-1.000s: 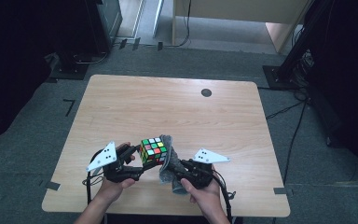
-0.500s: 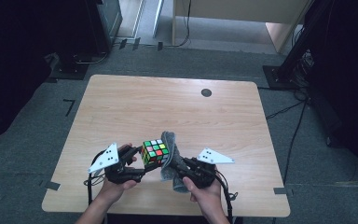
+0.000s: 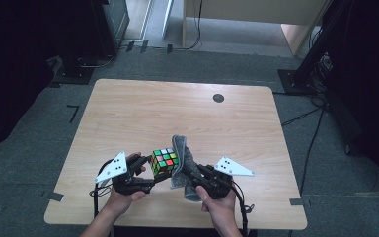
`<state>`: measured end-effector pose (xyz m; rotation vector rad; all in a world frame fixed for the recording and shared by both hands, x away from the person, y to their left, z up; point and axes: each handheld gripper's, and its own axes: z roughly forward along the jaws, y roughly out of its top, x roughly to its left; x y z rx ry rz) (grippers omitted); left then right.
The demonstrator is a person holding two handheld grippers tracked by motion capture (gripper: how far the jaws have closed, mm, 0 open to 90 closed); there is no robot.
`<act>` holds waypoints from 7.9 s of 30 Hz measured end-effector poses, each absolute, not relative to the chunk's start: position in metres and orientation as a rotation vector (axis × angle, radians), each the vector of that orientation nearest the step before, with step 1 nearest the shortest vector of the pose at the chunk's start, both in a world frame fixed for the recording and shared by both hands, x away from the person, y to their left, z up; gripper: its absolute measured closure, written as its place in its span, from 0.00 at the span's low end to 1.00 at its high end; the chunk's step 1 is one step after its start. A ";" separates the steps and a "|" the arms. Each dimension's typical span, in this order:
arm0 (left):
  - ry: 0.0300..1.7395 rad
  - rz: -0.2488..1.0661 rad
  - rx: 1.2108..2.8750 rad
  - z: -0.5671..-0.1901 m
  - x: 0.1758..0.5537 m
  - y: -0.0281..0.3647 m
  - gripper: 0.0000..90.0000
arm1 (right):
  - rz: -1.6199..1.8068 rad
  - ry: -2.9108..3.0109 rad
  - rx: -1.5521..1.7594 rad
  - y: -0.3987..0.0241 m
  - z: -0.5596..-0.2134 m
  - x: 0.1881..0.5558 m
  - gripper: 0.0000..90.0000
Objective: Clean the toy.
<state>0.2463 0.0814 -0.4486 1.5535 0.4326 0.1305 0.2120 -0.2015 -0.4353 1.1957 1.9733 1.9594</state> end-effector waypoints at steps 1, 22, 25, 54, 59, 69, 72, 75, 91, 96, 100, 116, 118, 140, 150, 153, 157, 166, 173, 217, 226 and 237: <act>0.436 0.130 1.546 -0.448 0.247 0.082 0.38 | 1.945 2.018 1.196 -0.200 -0.438 0.214 0.80; 0.403 0.079 1.532 -0.447 0.246 0.080 0.38 | 1.838 1.985 1.218 -0.198 -0.435 0.212 0.79; 0.385 0.061 1.549 -0.448 0.244 0.075 0.38 | 1.942 1.862 1.225 -0.205 -0.429 0.209 0.79; 0.498 0.045 1.407 -0.450 0.247 0.071 0.38 | 1.823 2.163 1.095 -0.148 -0.462 0.199 0.81; 0.522 0.063 1.380 -0.447 0.250 0.081 0.38 | 1.886 1.975 1.273 -0.175 -0.461 0.207 0.81; 0.519 0.080 1.417 -0.450 0.248 0.075 0.38 | 1.954 2.115 1.125 -0.158 -0.460 0.203 0.80; 0.511 0.100 1.428 -0.449 0.248 0.076 0.38 | 1.898 2.165 1.056 -0.151 -0.458 0.199 0.80; 0.522 0.106 1.407 -0.446 0.250 0.082 0.38 | 1.882 2.121 1.123 -0.160 -0.458 0.202 0.80; 0.533 0.134 1.422 -0.445 0.250 0.084 0.38 | 1.874 2.101 1.184 -0.169 -0.457 0.207 0.80; 0.526 0.119 1.436 -0.448 0.249 0.079 0.38 | 1.876 2.075 1.183 -0.168 -0.455 0.205 0.80; 0.522 0.138 1.471 -0.450 0.249 0.076 0.38 | 1.893 2.167 1.076 -0.157 -0.457 0.201 0.80; 0.443 0.401 1.710 -0.458 0.243 0.067 0.38 | 1.163 1.993 1.327 -0.218 -0.481 0.239 0.76; 0.442 0.399 1.707 -0.457 0.243 0.067 0.38 | 1.078 1.981 1.338 -0.224 -0.485 0.243 0.76; 0.514 0.379 1.706 -0.462 0.253 0.077 0.38 | 1.062 1.973 1.354 -0.236 -0.469 0.245 0.34; 0.453 0.444 1.757 -0.467 0.244 0.062 0.38 | 1.562 1.942 1.261 -0.200 -0.414 0.212 0.34; 0.430 0.471 1.766 -0.469 0.239 0.056 0.38 | 1.646 1.971 1.283 -0.188 -0.412 0.208 0.32; 0.400 0.499 1.765 -0.470 0.234 0.051 0.38 | 1.678 1.994 1.343 -0.182 -0.418 0.210 0.28; 0.335 0.546 1.756 -0.471 0.227 0.044 0.38 | 1.745 2.018 1.501 -0.179 -0.431 0.217 0.23; 0.284 0.586 1.785 -0.472 0.221 0.037 0.38 | 1.750 2.035 1.529 -0.175 -0.435 0.217 0.37; 0.732 0.075 1.477 -0.449 0.251 0.061 0.38 | 1.622 1.858 1.126 -0.147 -0.458 0.197 0.26; 0.740 0.041 1.483 -0.452 0.249 0.054 0.38 | 1.562 1.788 1.081 -0.144 -0.456 0.191 0.37; 0.641 0.175 1.474 -0.439 0.252 0.073 0.22 | 1.491 1.885 1.110 -0.158 -0.457 0.201 0.38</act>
